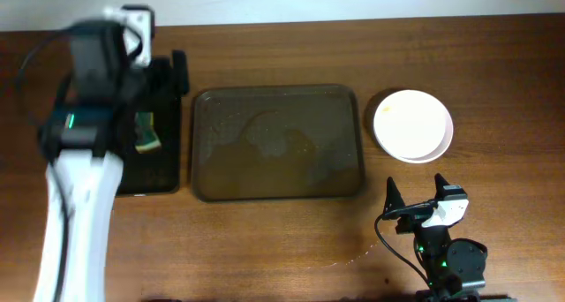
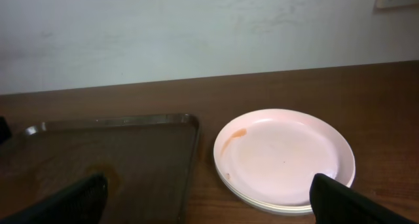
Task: Clean dirty plates on tray and stack at the side
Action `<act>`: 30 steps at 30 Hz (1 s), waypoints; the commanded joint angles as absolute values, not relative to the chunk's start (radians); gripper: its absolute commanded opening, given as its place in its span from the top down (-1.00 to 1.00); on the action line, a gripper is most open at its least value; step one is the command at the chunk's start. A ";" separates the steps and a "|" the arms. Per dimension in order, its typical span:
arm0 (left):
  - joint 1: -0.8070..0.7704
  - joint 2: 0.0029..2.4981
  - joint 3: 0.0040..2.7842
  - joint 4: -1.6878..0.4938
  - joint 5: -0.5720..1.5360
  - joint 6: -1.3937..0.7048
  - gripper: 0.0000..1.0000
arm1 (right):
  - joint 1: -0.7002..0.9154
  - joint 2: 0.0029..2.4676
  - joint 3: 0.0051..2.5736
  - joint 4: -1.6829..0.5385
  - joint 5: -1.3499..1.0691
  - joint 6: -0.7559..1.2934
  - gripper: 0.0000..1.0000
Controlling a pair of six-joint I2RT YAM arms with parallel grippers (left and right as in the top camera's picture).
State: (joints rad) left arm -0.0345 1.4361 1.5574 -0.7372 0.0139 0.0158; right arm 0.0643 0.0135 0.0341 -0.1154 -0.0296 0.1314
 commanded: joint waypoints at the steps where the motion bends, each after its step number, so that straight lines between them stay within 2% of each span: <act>1: 0.015 1.183 1.245 -0.638 -0.008 0.052 -0.98 | 0.066 0.004 0.024 -0.115 -0.045 0.131 -0.97; 4: 0.032 0.953 0.941 -0.441 -0.008 0.078 -0.99 | 0.066 0.004 0.024 -0.115 -0.045 0.131 -0.97; 6: 0.032 0.736 0.647 -0.189 0.001 0.077 -0.98 | 0.066 0.004 0.024 -0.115 -0.045 0.131 -0.97; 11: 0.032 0.381 0.277 0.009 0.000 0.121 -0.98 | 0.066 0.004 0.024 -0.115 -0.045 0.131 -0.97; 18: 0.031 0.070 0.009 0.036 0.001 0.149 -0.98 | 0.066 0.004 0.024 -0.115 -0.045 0.131 -0.97; 20: 0.027 0.017 0.008 -0.065 -0.001 0.164 -0.98 | 0.066 0.004 0.024 -0.115 -0.045 0.131 -0.97; 30: 0.027 0.005 0.009 -0.083 0.001 0.167 -0.98 | 0.066 0.004 0.024 -0.115 -0.045 0.131 -0.97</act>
State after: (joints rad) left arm 0.0292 0.0154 0.0147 -0.0807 -0.0040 0.1429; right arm 0.0643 0.0109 0.0315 -0.1120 -0.0360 0.1310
